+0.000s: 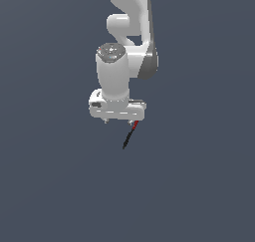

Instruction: Pick up the object and move it to a goal position.

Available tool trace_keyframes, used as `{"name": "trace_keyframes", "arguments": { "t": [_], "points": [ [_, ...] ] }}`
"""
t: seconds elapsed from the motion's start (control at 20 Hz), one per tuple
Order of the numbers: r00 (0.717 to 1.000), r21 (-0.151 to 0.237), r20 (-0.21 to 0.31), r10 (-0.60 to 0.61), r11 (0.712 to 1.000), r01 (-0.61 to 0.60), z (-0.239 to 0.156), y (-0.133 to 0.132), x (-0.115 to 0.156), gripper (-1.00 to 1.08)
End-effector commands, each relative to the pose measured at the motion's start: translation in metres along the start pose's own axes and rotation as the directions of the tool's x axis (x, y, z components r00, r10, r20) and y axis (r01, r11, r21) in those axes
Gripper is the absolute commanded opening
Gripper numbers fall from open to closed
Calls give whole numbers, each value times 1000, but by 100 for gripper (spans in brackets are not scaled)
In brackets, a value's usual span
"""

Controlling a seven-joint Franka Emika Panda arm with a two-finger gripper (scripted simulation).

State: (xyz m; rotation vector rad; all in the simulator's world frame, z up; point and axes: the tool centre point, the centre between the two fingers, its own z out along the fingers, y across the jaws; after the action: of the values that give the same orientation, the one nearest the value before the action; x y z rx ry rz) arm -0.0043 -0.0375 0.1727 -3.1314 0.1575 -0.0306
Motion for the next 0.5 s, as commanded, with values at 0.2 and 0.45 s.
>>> {"name": "trace_keyframes", "arguments": {
  "t": [0.2,0.45],
  "points": [
    [999,1,3,43,999,-43,17,-8,-6,100],
    [994,1,8,109,994,-109,41,-20,-15,100]
  ]
}}
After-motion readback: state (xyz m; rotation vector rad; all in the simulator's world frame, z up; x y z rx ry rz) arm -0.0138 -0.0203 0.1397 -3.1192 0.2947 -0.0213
